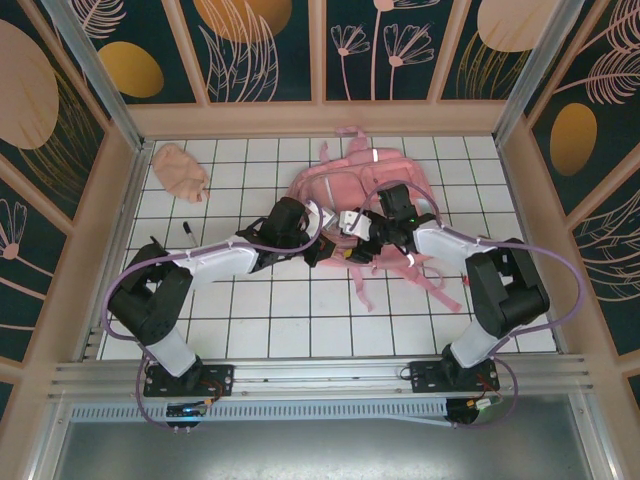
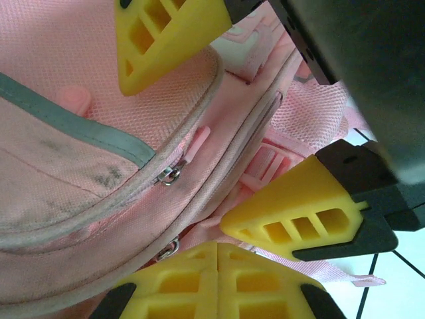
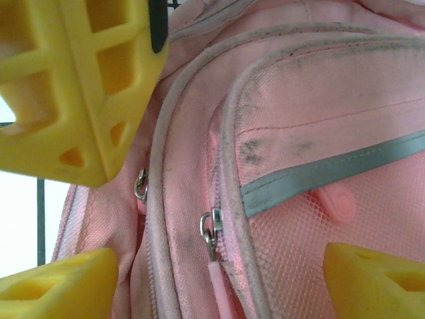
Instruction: Pack the student bag
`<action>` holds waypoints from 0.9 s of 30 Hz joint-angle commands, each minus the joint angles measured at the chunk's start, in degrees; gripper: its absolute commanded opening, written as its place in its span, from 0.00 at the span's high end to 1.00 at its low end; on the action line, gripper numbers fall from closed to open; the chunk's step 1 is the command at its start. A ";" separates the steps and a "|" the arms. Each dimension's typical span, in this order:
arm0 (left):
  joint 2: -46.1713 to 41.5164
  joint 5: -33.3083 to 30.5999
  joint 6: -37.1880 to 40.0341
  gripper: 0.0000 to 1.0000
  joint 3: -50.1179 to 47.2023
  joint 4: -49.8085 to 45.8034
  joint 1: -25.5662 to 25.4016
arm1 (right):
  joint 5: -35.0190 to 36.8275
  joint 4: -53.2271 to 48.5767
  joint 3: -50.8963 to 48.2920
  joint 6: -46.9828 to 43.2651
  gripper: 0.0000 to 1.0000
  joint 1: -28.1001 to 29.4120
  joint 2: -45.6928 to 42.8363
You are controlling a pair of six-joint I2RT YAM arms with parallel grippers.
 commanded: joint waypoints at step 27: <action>3.77 -1.78 -11.79 0.59 1.41 4.66 3.77 | -12.62 5.56 2.16 6.25 1.00 -0.34 -4.11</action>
